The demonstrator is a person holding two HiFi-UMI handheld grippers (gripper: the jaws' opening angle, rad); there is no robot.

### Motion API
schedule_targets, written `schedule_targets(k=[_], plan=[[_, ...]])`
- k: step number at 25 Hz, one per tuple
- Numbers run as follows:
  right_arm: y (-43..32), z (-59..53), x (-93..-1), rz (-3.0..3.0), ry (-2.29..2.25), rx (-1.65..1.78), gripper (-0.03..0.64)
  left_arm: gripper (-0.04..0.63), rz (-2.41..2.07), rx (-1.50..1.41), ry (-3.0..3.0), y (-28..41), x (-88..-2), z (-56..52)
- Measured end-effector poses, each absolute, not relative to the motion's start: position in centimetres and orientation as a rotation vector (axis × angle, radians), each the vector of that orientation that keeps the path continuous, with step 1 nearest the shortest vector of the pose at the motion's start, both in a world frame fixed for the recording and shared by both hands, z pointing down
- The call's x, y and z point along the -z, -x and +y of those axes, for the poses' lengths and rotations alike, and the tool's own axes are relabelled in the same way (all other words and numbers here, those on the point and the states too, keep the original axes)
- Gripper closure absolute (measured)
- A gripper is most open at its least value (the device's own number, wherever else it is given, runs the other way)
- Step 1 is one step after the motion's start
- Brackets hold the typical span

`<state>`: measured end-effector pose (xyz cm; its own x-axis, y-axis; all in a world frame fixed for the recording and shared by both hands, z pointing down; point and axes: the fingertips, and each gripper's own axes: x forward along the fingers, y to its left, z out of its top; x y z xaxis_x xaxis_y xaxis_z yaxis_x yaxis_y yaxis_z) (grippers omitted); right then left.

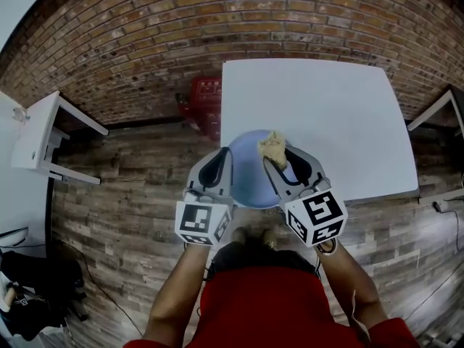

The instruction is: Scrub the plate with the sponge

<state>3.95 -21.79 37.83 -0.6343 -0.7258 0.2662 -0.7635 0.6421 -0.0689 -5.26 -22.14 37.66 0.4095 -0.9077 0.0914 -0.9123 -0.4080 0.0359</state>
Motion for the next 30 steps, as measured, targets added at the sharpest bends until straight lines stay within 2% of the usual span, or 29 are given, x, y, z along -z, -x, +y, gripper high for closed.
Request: schedule_targets(k=[11,19,20,21,30], plan=[[-1.3,-25.1,-42.0,-2.485,-1.257,-0.391,0.463,0.581,-1.585,-0.203,-2.589,7.4,-40.7,-25.1],[1.4,-26.8,-45.6,-2.368,-1.213,-0.425,0.463,0.577,-1.494,-0.428,-2.421,10.0,-45.9,-26.7],[1.7,-27.0,-46.3,-2.35,-1.207,-0.436,0.463,0.538,-1.469,-0.456,-2.399,10.2,-46.7,-26.8],[2.0,-27.2,-46.9,-2.331,-1.201,-0.448,0.463,0.46,-1.441,-0.485,-2.376,10.3,-47.4,-26.7],[3.8,-28.8,-53.0,-2.179,-1.145,-0.569,0.463,0.423,-1.175,-0.697,-2.114,10.8,-55.3,-25.8]])
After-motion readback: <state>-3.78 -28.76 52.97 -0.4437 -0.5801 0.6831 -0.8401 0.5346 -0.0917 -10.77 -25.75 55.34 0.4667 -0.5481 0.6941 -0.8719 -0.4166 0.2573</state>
